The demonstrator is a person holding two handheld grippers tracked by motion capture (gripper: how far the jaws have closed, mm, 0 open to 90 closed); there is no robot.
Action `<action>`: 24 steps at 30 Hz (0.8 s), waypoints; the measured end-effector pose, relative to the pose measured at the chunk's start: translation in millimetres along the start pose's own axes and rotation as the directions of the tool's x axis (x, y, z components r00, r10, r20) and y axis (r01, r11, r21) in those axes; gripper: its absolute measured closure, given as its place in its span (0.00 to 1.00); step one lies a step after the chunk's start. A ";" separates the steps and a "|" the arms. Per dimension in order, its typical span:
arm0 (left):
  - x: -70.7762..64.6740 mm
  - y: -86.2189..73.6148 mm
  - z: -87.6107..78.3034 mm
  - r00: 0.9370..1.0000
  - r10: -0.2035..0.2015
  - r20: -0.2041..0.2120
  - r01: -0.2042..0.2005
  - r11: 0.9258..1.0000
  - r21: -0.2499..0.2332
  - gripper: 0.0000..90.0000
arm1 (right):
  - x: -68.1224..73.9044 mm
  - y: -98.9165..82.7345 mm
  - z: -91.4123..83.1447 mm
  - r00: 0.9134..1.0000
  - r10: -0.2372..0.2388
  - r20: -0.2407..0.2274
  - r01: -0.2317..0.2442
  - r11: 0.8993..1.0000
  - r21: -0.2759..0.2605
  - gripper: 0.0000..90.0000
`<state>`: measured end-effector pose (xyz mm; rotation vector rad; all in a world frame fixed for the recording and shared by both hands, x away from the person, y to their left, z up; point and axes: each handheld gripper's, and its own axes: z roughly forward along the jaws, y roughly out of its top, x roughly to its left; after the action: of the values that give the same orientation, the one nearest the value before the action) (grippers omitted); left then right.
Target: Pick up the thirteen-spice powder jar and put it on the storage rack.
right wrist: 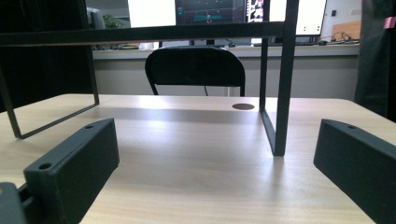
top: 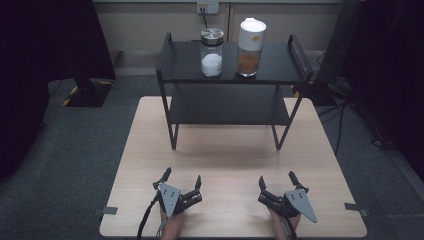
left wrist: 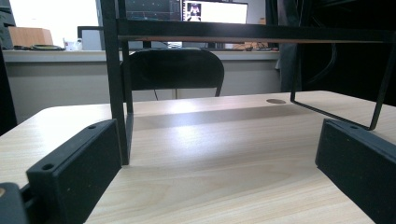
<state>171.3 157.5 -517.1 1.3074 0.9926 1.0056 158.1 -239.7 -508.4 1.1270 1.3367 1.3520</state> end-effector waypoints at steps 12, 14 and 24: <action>0.0 -0.1 0.0 1.000 0.000 0.000 0.000 1.000 0.000 0.00 | 4.0 -6.2 -0.8 1.000 -0.020 0.014 0.020 1.000 -0.020 0.00; 0.0 -0.2 -0.1 1.000 0.000 0.000 0.000 1.000 0.000 0.00 | 5.2 -6.8 -1.0 1.000 -0.024 0.018 0.024 0.999 -0.023 0.00; 0.0 -0.3 -0.1 1.000 0.000 0.000 0.000 1.000 -0.001 0.00 | 7.5 -7.0 -1.5 0.999 -0.025 0.028 0.026 0.999 -0.023 0.00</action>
<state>171.2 157.5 -517.4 1.3068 0.9921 1.0055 155.2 -232.5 -515.3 1.1054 1.3077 1.3262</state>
